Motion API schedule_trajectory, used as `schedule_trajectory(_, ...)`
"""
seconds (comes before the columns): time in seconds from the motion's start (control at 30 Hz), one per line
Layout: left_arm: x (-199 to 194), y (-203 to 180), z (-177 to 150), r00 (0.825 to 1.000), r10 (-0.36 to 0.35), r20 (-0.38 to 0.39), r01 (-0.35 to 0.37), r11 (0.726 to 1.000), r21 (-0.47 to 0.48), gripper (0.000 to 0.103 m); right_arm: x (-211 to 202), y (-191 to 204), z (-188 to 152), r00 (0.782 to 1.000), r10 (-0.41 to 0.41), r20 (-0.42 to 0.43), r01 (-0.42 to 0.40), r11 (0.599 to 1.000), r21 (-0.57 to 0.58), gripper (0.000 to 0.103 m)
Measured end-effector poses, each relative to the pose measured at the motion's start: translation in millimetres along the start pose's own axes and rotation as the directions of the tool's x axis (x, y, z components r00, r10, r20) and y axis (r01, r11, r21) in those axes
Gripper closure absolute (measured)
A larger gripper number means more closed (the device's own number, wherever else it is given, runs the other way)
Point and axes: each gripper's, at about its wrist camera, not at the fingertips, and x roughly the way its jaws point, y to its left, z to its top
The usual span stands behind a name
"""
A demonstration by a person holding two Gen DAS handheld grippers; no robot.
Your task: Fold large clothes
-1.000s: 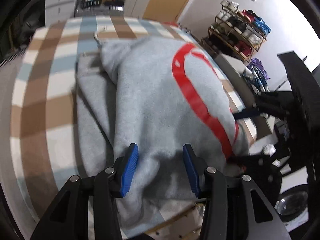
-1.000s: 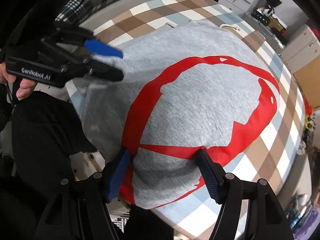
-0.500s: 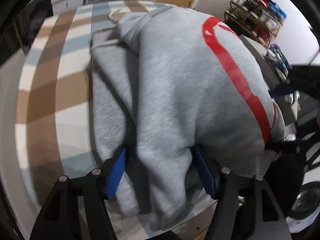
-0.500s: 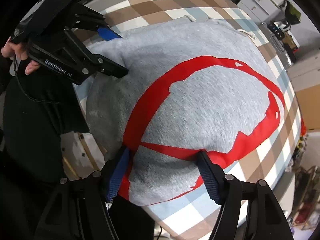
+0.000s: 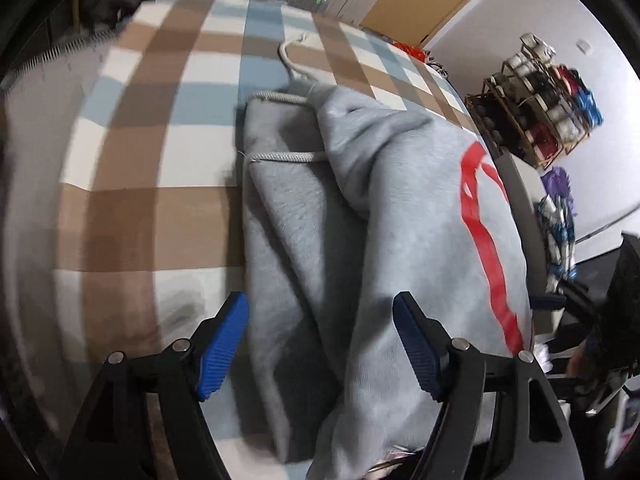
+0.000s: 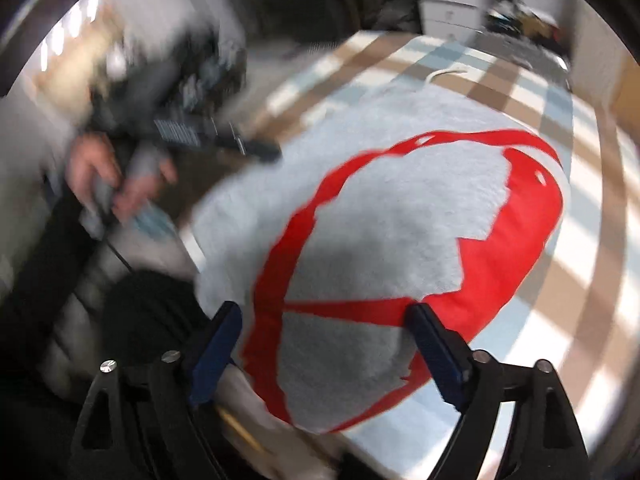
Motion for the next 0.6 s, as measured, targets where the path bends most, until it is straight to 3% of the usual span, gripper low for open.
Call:
schedule_trajectory(0.1,2,-5,2,1.000,-0.004,0.022,0.004,1.000,0.002,0.030,-28,-38,-14,0.977,0.101,0.185,-0.138,0.970,0.198,0.006)
schedule_trajectory(0.23,-7,-5,6,0.997,-0.057,0.051,0.059,0.997,-0.039,0.018,-42,-85,-38,0.939,0.104,0.328,-0.224,0.908,0.354,0.001)
schedule_trajectory(0.33,2,-7,14,0.997,-0.079,0.006,0.079,0.996,-0.049,0.018,-27,-109,-48,0.940,0.111,0.322,-0.255,0.857,0.449,0.000)
schedule_trajectory(0.47,28,0,20,0.983,-0.152,-0.105,0.138,0.983,-0.124,0.018,8,-126,-47,0.929,0.196,0.314,-0.342,0.777,0.528,0.000)
schedule_trajectory(0.6,37,8,21,0.979,-0.153,-0.132,0.131,0.978,-0.161,0.018,28,-119,-41,0.938,0.207,0.280,-0.332,0.774,0.539,0.000)
